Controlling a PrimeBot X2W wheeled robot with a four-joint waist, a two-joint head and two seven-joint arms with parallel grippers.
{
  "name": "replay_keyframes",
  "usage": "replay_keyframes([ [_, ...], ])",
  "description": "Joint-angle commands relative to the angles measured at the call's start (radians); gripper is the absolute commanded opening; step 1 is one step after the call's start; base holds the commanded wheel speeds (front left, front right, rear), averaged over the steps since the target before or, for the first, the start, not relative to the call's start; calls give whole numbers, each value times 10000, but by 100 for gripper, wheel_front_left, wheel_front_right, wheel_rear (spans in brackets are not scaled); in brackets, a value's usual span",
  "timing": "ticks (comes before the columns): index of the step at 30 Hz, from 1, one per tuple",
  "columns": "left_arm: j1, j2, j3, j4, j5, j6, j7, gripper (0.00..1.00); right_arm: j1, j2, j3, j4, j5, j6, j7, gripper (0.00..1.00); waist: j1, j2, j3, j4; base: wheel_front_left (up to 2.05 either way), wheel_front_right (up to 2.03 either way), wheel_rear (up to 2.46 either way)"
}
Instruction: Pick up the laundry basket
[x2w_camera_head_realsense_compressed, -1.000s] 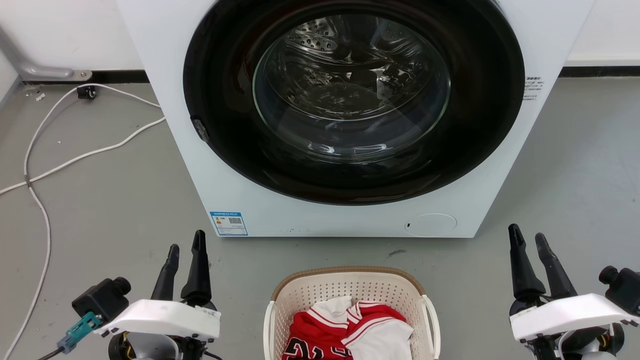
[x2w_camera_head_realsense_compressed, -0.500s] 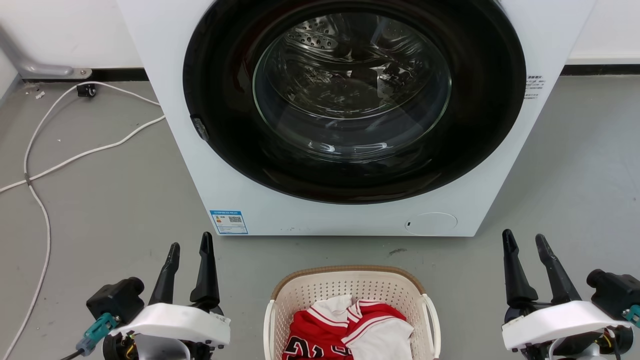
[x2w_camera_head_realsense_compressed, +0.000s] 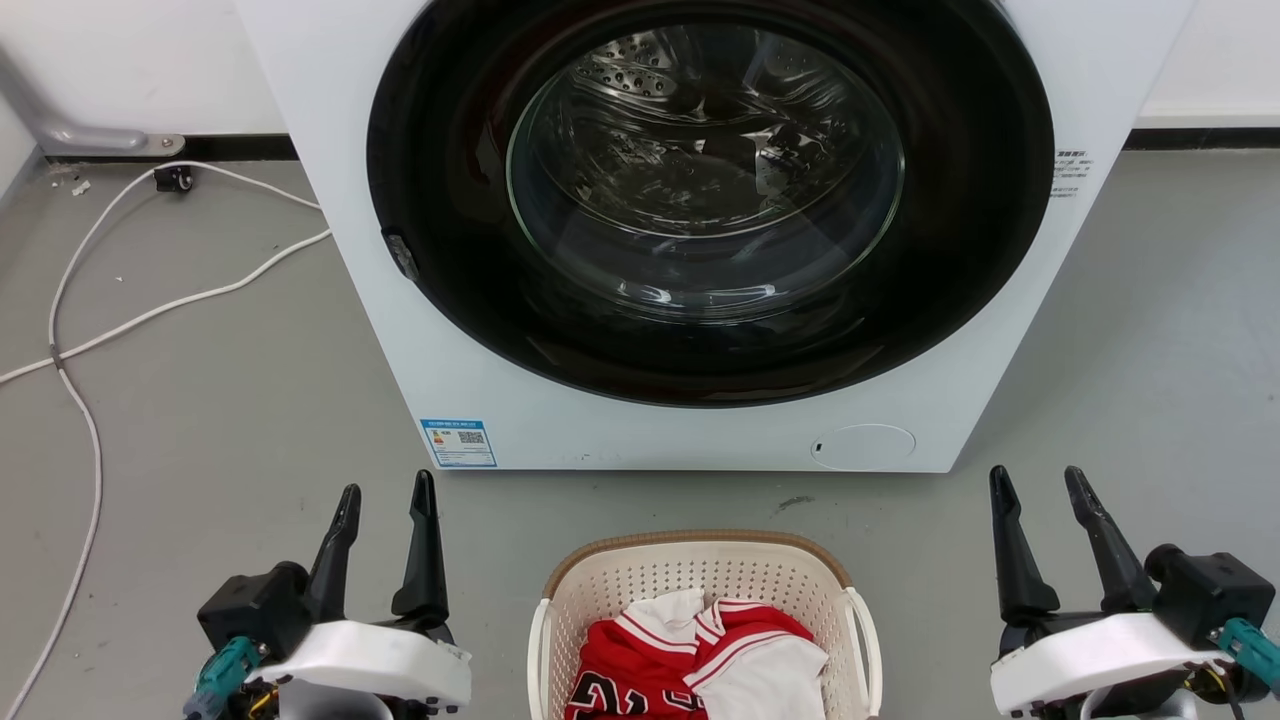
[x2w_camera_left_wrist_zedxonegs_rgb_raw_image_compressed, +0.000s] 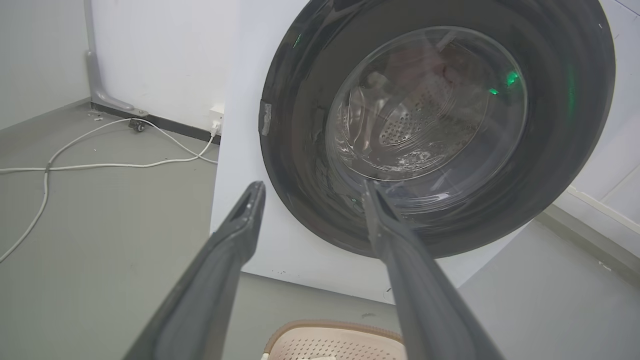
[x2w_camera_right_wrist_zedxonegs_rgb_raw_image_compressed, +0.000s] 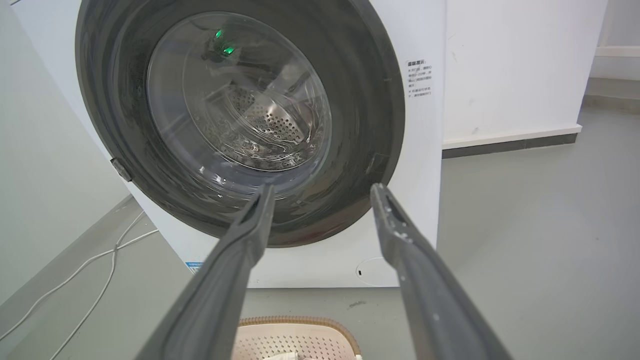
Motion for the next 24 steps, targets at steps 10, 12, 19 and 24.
replay_keyframes([
  [10,152,25,-2,-188,1025,-82,-288,100,185,6,53,-173,-1084,-3,-296,100,-1,-1,50,11,0,0,0],
  [12,193,25,0,-200,1172,-91,-332,100,216,6,57,-194,-1263,-3,-327,100,-1,-1,58,13,0,0,0],
  [19,284,24,-54,-219,1740,-99,-481,100,277,9,15,-283,-1759,-3,-478,100,-1,-1,93,19,0,0,0],
  [24,321,23,-55,-235,2108,-67,-581,100,331,11,28,-334,-2052,-3,-566,100,-1,-1,106,18,0,0,0],
])
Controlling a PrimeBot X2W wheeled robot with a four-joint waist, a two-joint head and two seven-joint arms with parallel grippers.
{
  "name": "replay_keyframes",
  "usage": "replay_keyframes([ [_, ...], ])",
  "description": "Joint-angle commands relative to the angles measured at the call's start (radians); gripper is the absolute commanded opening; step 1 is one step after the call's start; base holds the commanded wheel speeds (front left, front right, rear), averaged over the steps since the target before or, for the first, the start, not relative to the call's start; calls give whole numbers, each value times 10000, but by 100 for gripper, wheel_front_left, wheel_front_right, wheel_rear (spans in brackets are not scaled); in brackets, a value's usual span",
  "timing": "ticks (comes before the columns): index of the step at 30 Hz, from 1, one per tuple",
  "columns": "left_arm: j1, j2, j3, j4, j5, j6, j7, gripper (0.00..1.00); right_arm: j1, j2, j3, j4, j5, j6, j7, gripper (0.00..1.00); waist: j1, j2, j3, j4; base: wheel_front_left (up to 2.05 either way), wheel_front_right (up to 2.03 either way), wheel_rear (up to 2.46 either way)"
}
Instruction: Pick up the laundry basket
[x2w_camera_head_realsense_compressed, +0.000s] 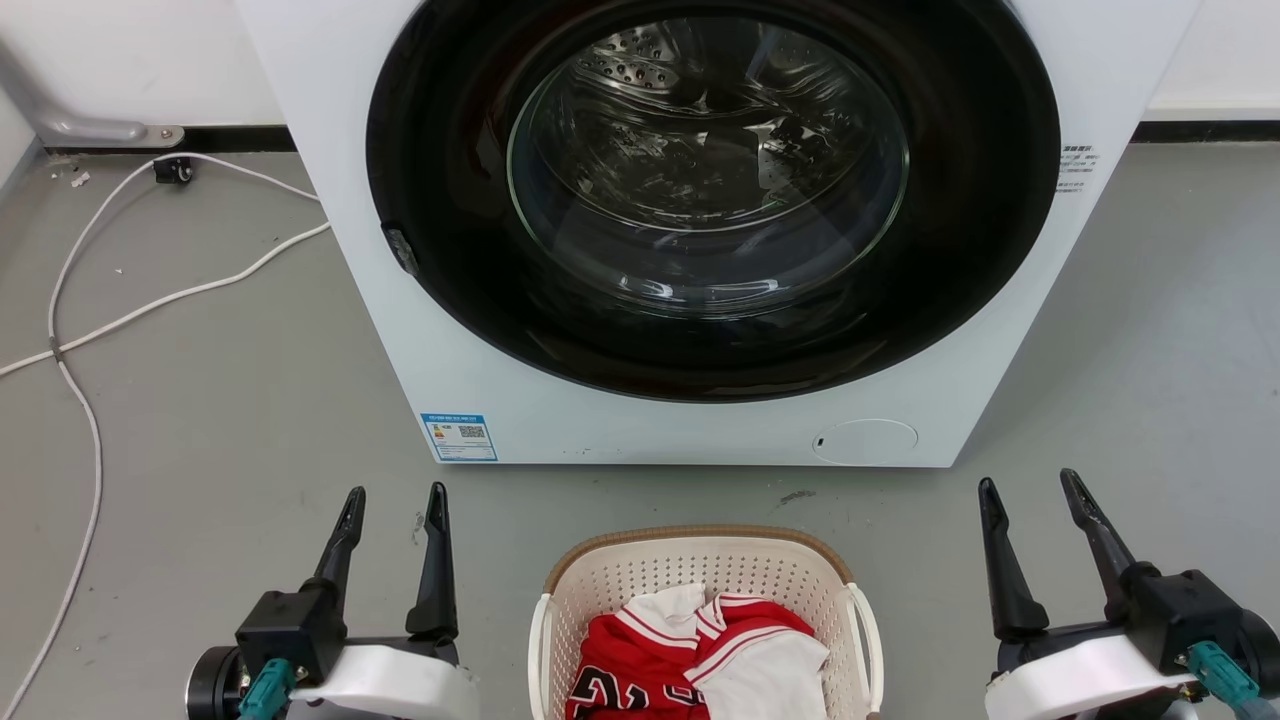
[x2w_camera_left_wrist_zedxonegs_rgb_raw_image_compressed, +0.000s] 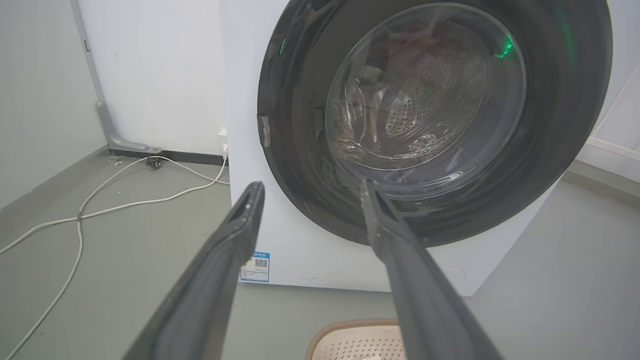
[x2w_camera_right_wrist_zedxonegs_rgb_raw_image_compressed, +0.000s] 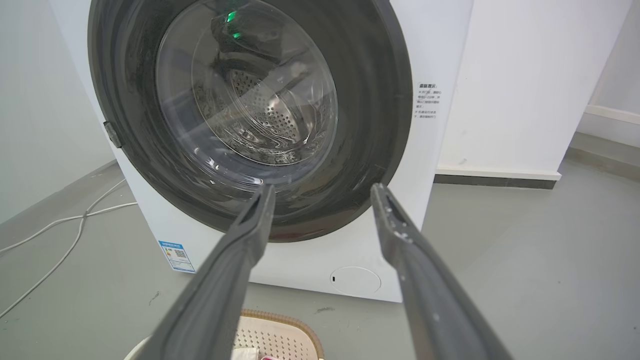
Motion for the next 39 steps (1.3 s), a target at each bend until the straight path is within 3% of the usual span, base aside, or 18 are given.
replay_keyframes([
  [1,46,19,6,-87,204,28,-91,100,70,12,8,-91,-207,-3,-75,100,0,0,2,0,0,0,0],
  [19,268,19,-128,-194,1581,100,-419,100,288,20,70,-255,-1215,-3,-393,100,-1,0,-31,3,0,0,0],
  [39,261,17,-77,-153,1553,105,-412,100,280,20,110,-199,-865,-5,-380,100,-1,0,-37,14,0,0,0],
])
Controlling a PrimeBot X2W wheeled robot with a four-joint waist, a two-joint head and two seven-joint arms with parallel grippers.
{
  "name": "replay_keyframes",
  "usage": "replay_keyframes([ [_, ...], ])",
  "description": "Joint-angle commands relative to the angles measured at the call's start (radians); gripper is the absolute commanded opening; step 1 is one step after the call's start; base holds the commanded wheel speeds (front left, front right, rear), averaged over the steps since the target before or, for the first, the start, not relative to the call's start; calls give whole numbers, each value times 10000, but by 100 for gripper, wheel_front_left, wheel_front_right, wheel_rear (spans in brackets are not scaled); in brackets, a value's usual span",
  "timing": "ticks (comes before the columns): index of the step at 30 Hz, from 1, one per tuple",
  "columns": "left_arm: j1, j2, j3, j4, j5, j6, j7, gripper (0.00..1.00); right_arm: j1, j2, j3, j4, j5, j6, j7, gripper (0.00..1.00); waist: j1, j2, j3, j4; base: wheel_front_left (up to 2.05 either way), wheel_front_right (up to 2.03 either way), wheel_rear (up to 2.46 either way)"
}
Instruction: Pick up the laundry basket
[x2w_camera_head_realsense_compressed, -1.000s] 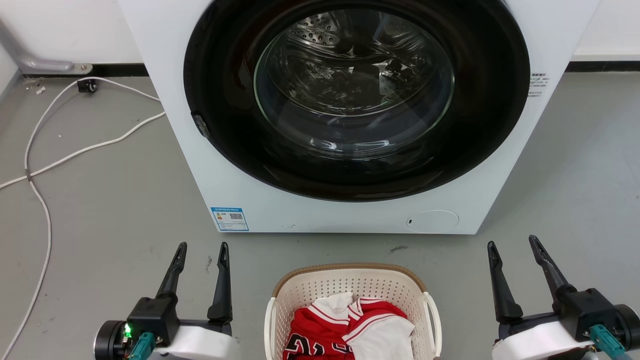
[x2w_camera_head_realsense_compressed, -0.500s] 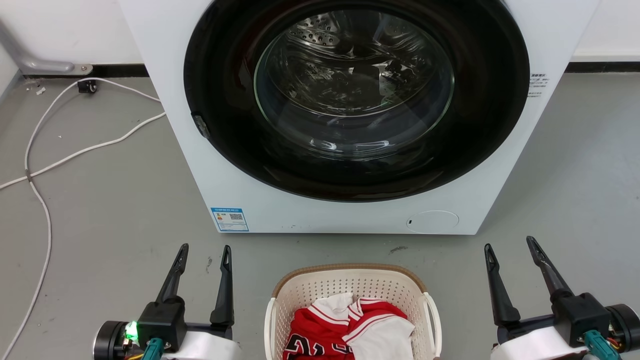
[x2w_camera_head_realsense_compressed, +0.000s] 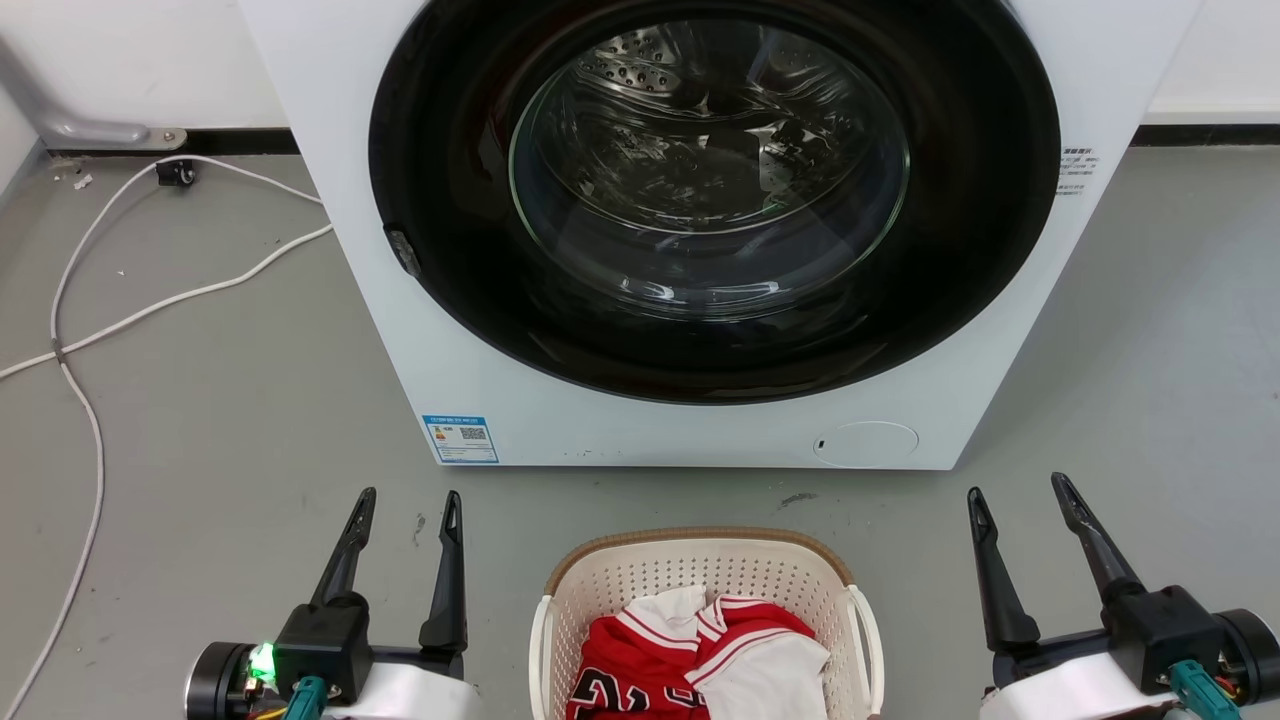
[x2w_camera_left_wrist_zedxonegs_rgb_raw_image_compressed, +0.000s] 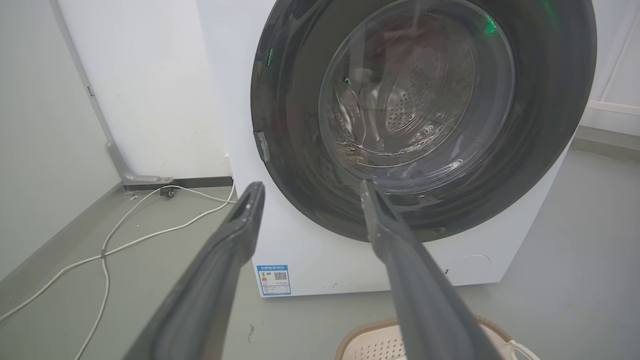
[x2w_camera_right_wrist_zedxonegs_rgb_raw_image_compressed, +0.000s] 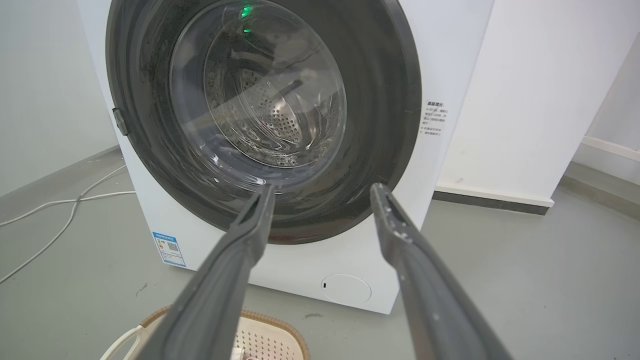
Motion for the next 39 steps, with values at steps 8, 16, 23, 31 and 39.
replay_keyframes([
  [8,-54,15,28,-92,3,16,-54,100,-38,20,-22,-54,74,-7,-27,100,0,0,132,-8,0,0,0],
  [16,-581,13,-83,257,141,10,-43,100,-526,20,161,153,-58,-7,-27,100,0,0,808,-54,0,0,0],
  [23,-1564,10,-379,1467,225,-154,-43,100,-1424,20,450,1212,-247,-7,-26,100,0,0,1943,-125,0,0,0],
  [31,-3007,18,-441,3102,170,-347,-43,100,-2773,18,413,2649,-611,-7,-25,100,0,0,3702,-203,0,0,0],
  [39,-4522,74,-398,4960,73,-603,-43,100,-4134,17,194,3990,-1003,-7,-25,100,0,0,5255,-233,0,0,0],
])
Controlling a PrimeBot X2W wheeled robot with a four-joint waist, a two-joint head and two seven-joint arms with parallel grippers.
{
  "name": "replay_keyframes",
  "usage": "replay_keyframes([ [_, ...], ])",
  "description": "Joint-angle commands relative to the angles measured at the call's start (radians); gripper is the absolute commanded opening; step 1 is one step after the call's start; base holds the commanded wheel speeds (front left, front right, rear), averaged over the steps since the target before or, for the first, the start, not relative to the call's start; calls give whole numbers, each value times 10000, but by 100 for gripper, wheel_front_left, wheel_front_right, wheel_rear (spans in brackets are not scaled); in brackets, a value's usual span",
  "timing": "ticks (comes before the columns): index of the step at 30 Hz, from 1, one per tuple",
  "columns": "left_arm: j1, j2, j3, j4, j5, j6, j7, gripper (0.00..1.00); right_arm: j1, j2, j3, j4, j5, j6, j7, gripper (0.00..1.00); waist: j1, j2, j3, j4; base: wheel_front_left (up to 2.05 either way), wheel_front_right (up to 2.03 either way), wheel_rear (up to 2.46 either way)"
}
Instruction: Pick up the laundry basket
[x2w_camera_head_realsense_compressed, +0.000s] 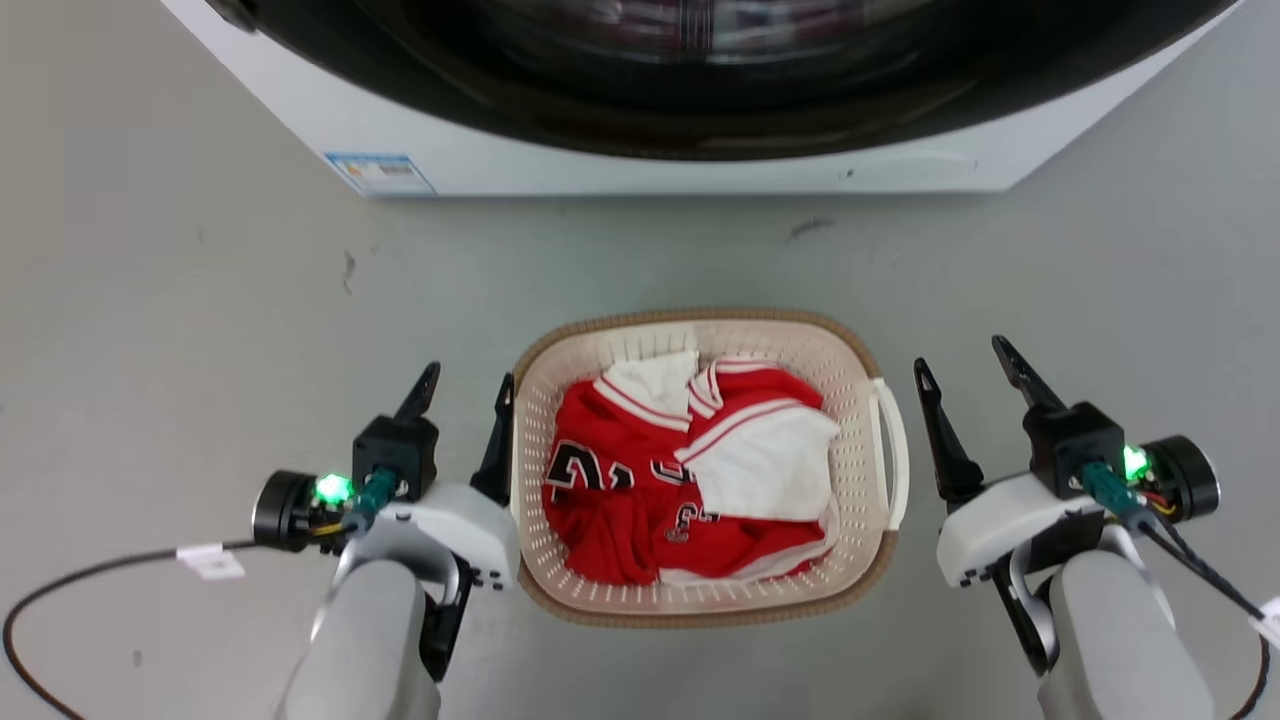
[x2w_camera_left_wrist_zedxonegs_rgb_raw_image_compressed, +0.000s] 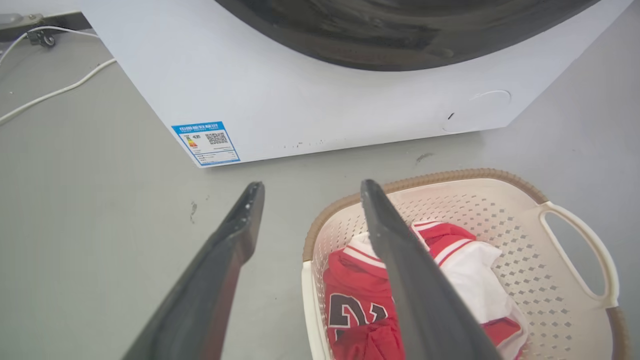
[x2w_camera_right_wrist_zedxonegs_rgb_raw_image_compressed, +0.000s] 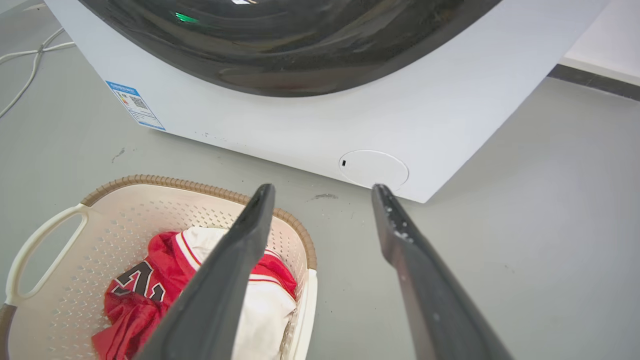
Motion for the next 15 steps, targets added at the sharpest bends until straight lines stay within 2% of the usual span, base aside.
replay_keyframes([
  [1,-527,62,29,341,-41,-74,-28,100,-449,17,-74,314,-125,-7,-24,100,-1,0,885,-27,0,0,0],
  [15,-2279,59,-148,2803,45,9,-28,100,-2032,17,-476,2981,-760,-7,-22,100,-1,0,2567,123,0,0,0],
])
